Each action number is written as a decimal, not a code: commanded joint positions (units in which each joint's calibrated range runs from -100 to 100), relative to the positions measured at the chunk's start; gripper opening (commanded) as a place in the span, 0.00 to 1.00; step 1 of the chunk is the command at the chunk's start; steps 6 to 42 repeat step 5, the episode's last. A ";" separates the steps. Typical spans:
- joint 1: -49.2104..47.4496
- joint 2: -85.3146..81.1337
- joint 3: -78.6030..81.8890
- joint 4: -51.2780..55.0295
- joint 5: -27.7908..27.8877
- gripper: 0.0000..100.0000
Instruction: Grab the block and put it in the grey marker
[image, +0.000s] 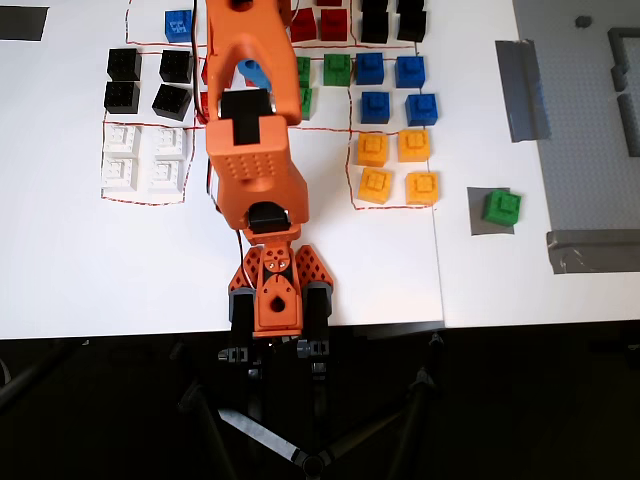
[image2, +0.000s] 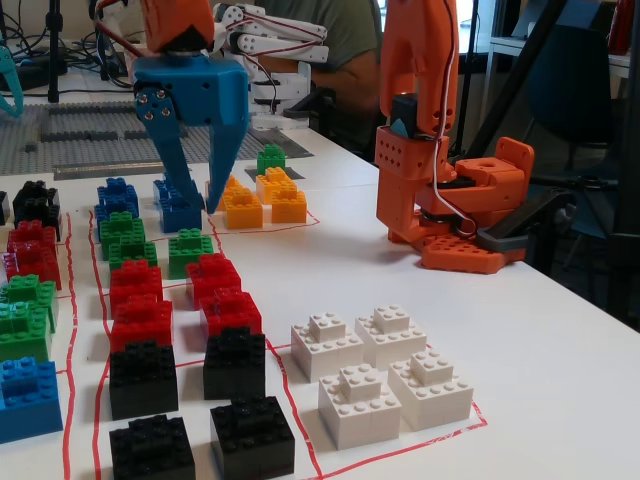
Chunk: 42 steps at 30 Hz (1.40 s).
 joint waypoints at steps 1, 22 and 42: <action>-1.16 -3.50 -6.16 0.60 -0.29 0.01; -1.16 -3.41 -6.16 0.60 -0.29 0.01; -1.16 -3.41 -6.16 0.60 -0.29 0.01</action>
